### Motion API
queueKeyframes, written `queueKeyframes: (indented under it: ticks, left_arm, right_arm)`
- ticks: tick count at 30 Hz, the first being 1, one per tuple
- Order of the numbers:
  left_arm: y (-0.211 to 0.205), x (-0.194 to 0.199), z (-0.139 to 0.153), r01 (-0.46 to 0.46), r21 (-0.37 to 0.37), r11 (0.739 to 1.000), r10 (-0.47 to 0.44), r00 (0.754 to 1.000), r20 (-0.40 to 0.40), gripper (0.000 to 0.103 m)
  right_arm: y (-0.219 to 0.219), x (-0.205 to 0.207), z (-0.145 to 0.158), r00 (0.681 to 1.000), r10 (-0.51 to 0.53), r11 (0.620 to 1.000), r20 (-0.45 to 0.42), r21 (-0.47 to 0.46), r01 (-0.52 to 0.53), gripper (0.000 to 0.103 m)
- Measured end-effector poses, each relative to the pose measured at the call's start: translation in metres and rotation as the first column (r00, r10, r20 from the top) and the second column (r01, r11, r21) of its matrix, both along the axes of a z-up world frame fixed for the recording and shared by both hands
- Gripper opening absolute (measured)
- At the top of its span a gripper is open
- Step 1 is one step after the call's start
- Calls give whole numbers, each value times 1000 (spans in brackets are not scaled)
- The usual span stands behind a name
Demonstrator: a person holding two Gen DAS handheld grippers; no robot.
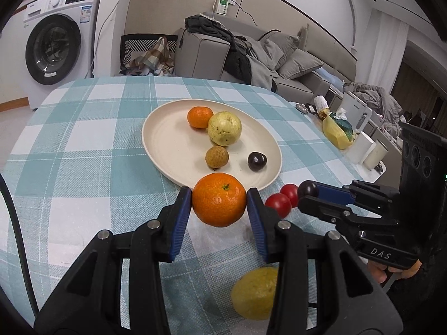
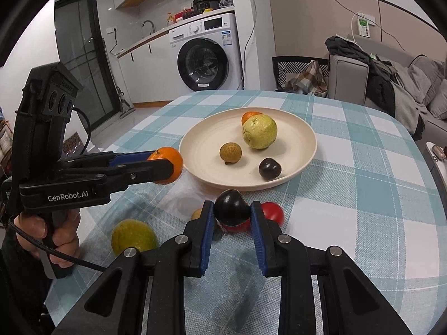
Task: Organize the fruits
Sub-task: 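Carry the mandarin with the left tool while the right tool carries the plum to the plate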
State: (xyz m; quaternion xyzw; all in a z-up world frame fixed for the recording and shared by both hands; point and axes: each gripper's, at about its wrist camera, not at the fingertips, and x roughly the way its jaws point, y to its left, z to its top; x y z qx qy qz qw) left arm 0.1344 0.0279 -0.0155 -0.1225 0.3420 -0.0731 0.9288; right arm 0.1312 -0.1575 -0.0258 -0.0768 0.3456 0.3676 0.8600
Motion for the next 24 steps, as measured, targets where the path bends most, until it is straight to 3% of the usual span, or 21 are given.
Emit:
queueKeyframes:
  ticks: [24]
  left_arm:
    - [9,35,1,-72,62,995,71,997,21,38]
  right_arm:
    - [11,35,13,998,-63,993,4,101,62,27]
